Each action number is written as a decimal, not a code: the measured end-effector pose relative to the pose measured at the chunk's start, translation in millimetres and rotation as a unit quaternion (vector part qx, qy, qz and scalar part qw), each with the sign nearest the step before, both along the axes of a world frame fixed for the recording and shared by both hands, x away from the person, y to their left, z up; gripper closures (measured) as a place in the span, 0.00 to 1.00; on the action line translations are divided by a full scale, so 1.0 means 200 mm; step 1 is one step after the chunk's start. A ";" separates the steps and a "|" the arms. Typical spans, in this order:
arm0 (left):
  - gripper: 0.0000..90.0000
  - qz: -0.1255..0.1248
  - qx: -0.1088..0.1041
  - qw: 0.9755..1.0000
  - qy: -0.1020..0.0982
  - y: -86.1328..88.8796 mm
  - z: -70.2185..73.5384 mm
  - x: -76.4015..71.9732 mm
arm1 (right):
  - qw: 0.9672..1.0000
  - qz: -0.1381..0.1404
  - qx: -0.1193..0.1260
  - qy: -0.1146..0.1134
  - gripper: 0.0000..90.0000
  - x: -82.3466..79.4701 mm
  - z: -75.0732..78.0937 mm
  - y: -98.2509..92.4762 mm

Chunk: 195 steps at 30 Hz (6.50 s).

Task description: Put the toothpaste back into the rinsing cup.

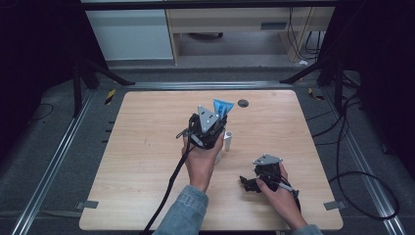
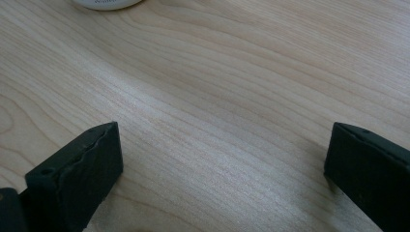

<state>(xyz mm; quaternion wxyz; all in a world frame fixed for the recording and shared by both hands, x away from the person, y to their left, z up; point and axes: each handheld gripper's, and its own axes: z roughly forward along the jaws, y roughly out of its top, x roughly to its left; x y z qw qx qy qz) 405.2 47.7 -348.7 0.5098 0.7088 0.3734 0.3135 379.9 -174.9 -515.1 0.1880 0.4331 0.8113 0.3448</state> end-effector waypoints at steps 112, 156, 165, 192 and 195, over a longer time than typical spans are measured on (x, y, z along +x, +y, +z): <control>0.79 0.028 0.018 0.995 0.097 0.06 -0.30 0.12 | 1.000 0.001 -0.001 -0.001 0.00 0.00 0.00 0.00; 0.61 0.032 -0.011 0.996 0.086 0.08 -0.32 0.14 | 1.000 0.001 -0.001 -0.002 0.00 0.00 0.00 0.00; 0.45 0.029 -0.009 0.996 0.080 0.08 -0.29 0.12 | 1.000 0.000 0.000 -0.001 0.00 0.00 0.00 0.00; 0.04 -0.024 0.063 0.991 0.117 0.11 -0.19 0.01 | 1.000 0.000 -0.001 -0.002 0.00 0.00 0.00 0.00; 0.04 -0.029 0.068 0.990 0.119 0.12 -0.19 0.00 | 1.000 0.000 -0.001 -0.002 0.00 0.00 0.00 0.00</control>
